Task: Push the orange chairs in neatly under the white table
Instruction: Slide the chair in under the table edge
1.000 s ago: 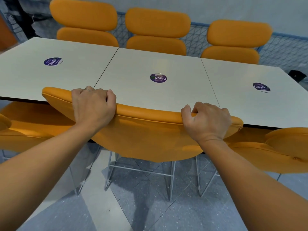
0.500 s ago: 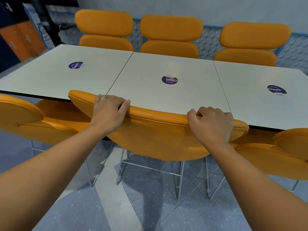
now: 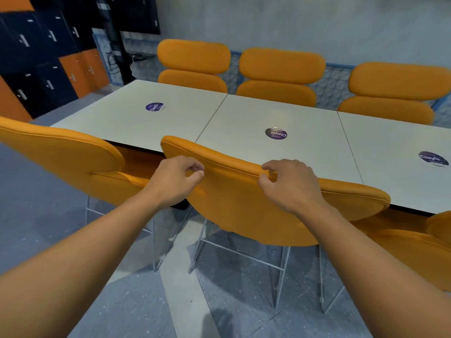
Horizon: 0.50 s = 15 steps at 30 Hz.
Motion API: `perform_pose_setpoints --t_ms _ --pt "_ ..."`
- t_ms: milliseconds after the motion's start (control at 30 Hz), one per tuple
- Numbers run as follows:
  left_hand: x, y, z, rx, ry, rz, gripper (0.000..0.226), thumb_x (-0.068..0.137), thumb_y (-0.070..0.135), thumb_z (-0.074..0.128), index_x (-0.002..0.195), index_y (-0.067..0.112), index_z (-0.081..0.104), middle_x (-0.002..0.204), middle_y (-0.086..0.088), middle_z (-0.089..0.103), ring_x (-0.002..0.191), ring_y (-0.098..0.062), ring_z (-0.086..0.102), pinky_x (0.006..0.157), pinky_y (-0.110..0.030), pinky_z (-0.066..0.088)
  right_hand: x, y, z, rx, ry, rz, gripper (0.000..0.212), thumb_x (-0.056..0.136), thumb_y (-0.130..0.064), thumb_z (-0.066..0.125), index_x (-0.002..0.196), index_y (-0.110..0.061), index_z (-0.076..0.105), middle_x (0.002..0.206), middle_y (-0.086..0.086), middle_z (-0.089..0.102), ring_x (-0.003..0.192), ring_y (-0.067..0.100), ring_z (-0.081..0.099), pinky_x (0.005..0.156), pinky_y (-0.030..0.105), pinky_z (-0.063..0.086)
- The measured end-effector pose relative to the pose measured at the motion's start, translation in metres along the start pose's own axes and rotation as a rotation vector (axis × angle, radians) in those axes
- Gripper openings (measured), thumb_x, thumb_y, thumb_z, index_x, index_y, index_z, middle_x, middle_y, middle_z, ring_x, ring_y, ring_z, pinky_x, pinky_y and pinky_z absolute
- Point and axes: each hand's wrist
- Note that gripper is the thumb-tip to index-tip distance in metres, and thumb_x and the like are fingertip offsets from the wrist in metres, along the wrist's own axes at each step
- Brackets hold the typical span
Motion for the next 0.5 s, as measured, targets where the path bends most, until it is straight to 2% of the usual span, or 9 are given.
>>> perform_pose_setpoints --t_ms 100,267,433,500 --pt "-0.02 -0.029 -0.022 -0.011 -0.016 -0.021 0.023 0.094 0.035 0.057 0.113 0.026 0.067 0.112 0.008 0.065 0.11 -0.012 0.057 0.089 -0.027 0.042 -0.009 -0.041 0.012 0.049 -0.147 -0.052 0.046 0.092 -0.043 0.053 0.138 -0.036 0.058 0.132 -0.006 0.066 0.123 0.022 0.057 0.099 0.039 0.048" --pt "-0.057 -0.085 -0.062 -0.009 -0.031 -0.027 0.026 0.093 0.035 0.059 0.116 0.026 0.066 0.112 0.006 0.065 0.108 -0.013 0.057 0.088 -0.027 0.042 -0.023 -0.101 0.047 -0.002 -0.363 -0.061 0.058 0.093 -0.048 0.054 0.149 -0.041 0.041 0.15 -0.004 0.05 0.136 0.028 0.046 0.105 0.044 0.045" --pt "-0.094 -0.15 -0.104 -0.028 -0.067 -0.037 0.024 0.092 0.032 0.06 0.114 0.026 0.067 0.111 0.006 0.066 0.107 -0.013 0.058 0.089 -0.032 0.047 -0.046 -0.162 0.086 0.009 -0.45 -0.002 0.063 0.093 -0.048 0.056 0.152 -0.037 0.036 0.151 0.003 0.049 0.135 0.031 0.048 0.105 0.047 0.046" --pt "-0.108 -0.175 -0.121 -0.027 -0.069 -0.032 0.022 0.092 0.031 0.061 0.112 0.026 0.067 0.112 0.006 0.067 0.105 -0.012 0.058 0.088 -0.029 0.046 -0.054 -0.188 0.1 0.022 -0.466 0.018 0.063 0.095 -0.047 0.056 0.153 -0.035 0.035 0.153 0.003 0.047 0.136 0.031 0.046 0.107 0.046 0.045"
Point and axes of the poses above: each hand's wrist, its own x-axis towards the middle knuckle, its own z-axis out of the palm, y = z × x
